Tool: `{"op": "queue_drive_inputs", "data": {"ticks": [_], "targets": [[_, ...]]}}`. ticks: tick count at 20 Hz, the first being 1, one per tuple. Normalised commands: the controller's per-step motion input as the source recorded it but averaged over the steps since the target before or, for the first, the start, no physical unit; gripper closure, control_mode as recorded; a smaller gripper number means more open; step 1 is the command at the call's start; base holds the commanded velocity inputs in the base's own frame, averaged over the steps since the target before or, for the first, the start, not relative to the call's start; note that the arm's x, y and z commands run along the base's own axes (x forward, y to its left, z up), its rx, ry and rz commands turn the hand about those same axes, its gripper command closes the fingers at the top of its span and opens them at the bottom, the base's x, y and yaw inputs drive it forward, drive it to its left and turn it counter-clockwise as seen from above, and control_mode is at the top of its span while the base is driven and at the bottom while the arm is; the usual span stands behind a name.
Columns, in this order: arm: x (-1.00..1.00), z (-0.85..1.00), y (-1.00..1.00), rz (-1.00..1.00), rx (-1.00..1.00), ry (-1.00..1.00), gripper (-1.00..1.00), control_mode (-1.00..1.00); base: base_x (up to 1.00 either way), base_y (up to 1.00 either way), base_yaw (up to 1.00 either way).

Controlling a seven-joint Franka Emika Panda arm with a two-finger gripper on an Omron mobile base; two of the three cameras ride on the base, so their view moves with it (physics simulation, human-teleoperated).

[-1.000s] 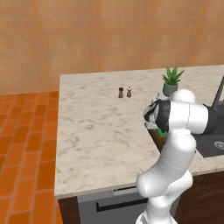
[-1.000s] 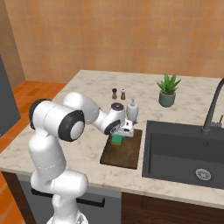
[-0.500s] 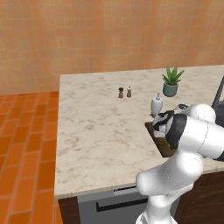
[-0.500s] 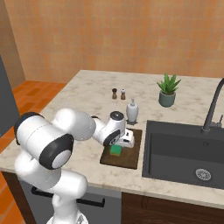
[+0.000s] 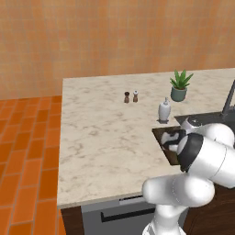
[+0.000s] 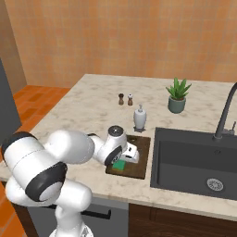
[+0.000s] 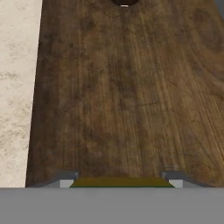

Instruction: Pick up the sponge from the counter and clean the cutting board by briefly scrubbing or pressing down on the cutting board. Once finished, release the sponge.

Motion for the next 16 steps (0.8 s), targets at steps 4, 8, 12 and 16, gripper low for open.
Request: {"op": "queue_drive_inputs", "data": {"ticks": [4, 8, 12, 16], "targets": [[0.75, 0.0, -0.17, -0.03, 0.0, 0.0, 1.0, -1.0, 0.0, 0.0, 0.0], [0.89, 0.0, -0.24, -0.02, 0.0, 0.0, 1.0, -1.0, 0.0, 0.0, 0.0], [0.8, 0.0, -0.24, -0.02, 0.0, 0.0, 1.0, -1.0, 0.0, 0.0, 0.0], [0.52, 0.0, -0.32, -0.02, 0.0, 0.0, 1.0, -1.0, 0.0, 0.0, 0.0]]}}
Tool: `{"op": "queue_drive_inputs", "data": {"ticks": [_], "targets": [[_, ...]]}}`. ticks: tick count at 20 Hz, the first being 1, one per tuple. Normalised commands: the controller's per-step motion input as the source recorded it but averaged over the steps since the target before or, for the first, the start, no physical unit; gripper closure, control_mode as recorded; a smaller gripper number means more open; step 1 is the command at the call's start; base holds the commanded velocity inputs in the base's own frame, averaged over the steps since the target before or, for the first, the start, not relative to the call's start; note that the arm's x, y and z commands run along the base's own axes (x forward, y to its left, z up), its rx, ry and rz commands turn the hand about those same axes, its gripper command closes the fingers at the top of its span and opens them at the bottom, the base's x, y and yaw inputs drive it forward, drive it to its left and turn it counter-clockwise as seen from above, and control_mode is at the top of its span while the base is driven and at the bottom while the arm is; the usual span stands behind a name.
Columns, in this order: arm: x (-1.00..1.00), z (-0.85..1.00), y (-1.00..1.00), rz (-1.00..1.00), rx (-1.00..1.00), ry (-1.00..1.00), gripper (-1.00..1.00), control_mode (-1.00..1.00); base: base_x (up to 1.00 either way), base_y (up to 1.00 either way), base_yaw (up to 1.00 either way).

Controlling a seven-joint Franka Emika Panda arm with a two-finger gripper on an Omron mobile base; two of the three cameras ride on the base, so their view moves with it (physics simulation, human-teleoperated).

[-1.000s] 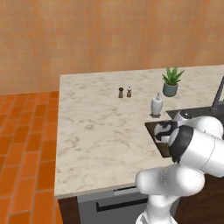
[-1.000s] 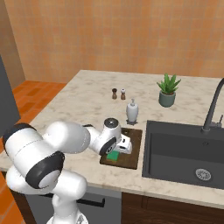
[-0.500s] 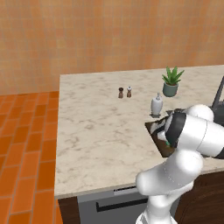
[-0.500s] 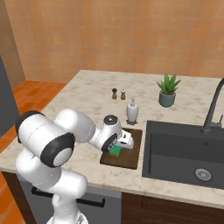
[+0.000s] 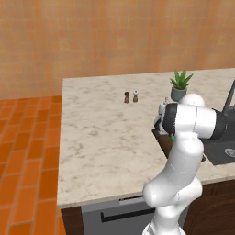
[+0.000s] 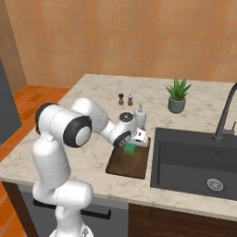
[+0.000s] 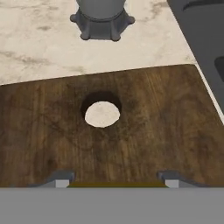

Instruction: Pick up the sponge from the counter and clean the cutting board by briefly scrubbing or pressing down on the cutting board. Once finished, release the sponge.

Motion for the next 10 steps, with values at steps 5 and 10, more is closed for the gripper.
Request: {"op": "queue_drive_inputs", "data": {"ticks": [5, 10], "targets": [[-0.14, 0.0, -0.35, -0.01, 0.0, 0.0, 1.0, -1.0, 0.0, 0.0, 0.0], [-0.76, -0.08, 0.01, 0.0, -0.01, 0.0, 1.0, -1.0, 0.0, 0.0, 0.0]]}}
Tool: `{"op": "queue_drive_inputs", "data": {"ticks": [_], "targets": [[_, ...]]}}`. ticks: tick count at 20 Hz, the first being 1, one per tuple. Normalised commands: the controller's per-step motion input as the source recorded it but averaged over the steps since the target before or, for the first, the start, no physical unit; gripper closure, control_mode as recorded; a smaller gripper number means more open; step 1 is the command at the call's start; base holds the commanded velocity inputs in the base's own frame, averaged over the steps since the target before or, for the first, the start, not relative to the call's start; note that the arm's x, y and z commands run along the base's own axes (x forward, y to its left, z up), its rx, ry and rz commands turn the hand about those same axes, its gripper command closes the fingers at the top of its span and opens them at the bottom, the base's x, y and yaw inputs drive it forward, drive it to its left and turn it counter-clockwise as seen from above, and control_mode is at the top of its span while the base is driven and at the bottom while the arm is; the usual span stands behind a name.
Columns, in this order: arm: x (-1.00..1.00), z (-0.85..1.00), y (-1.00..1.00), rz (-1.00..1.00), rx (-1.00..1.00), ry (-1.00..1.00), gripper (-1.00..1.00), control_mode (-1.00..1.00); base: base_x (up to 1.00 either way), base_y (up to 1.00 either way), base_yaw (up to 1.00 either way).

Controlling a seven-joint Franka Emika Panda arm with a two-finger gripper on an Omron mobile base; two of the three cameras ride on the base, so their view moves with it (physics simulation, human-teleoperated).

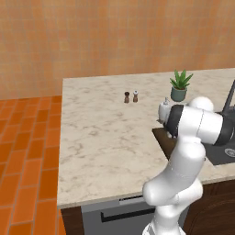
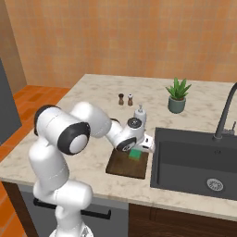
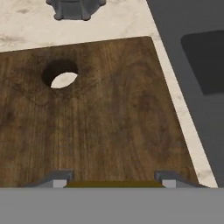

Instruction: Pick up the sponge from the counter and clean the cutting board by briefly scrubbing or pressing down on the cutting board. Once finished, release the sponge.

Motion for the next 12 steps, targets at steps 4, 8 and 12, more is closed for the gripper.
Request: {"op": "queue_drive_inputs", "data": {"ticks": [4, 8, 12], "targets": [[-0.96, -0.1, 0.04, 0.0, -0.02, -0.01, 1.0, -1.0, 0.0, 0.0, 0.0], [-0.97, -0.03, 0.0, 0.0, 0.0, 0.0, 1.0, -1.0, 0.0, 0.0, 0.0], [-0.37, 0.0, 0.02, 0.0, 0.0, 0.0, 1.0, -1.0, 0.0, 0.0, 0.0]]}}
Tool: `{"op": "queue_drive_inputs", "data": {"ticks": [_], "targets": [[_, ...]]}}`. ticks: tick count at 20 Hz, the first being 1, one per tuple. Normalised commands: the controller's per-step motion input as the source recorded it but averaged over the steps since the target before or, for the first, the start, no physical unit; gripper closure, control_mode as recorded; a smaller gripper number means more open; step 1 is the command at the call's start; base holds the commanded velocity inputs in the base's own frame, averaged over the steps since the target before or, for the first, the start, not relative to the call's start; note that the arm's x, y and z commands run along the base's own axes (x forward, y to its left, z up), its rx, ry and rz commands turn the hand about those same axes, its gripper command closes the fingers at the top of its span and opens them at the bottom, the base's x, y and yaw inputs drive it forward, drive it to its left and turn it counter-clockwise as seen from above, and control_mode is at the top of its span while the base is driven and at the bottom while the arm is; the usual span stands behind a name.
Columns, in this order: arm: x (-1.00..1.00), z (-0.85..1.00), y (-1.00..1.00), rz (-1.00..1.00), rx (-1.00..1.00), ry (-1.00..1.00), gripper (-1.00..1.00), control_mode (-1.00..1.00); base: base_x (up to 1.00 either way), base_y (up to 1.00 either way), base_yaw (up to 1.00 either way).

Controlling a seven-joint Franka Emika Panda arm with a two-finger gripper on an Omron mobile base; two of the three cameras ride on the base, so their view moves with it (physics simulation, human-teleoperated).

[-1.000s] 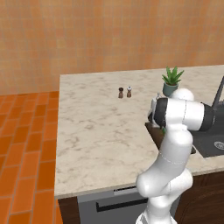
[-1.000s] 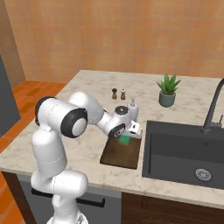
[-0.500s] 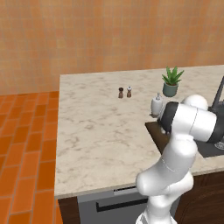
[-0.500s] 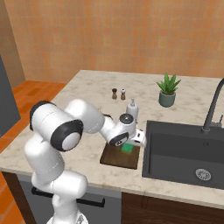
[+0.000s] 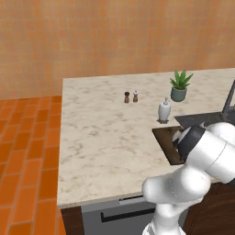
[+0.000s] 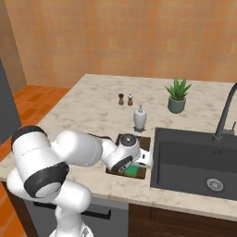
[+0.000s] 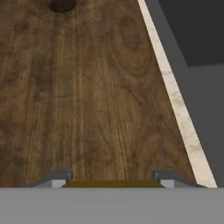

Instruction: Pick up the sponge from the counter and clean the cutting board by briefly scrubbing or pressing down on the cutting board. Once finished, release the sponge.

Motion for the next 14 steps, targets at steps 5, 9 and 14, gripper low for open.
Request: {"op": "queue_drive_inputs", "data": {"ticks": [5, 9, 14], "targets": [[0.59, 0.03, 0.0, 0.0, 0.0, 0.03, 1.0, -1.0, 0.0, 0.0, 0.0], [0.7, 0.03, 0.0, 0.0, 0.0, 0.04, 1.0, -1.0, 0.0, 0.0, 0.0], [0.67, 0.02, 0.01, 0.0, 0.0, 0.0, 1.0, -1.0, 0.0, 0.0, 0.0]]}}
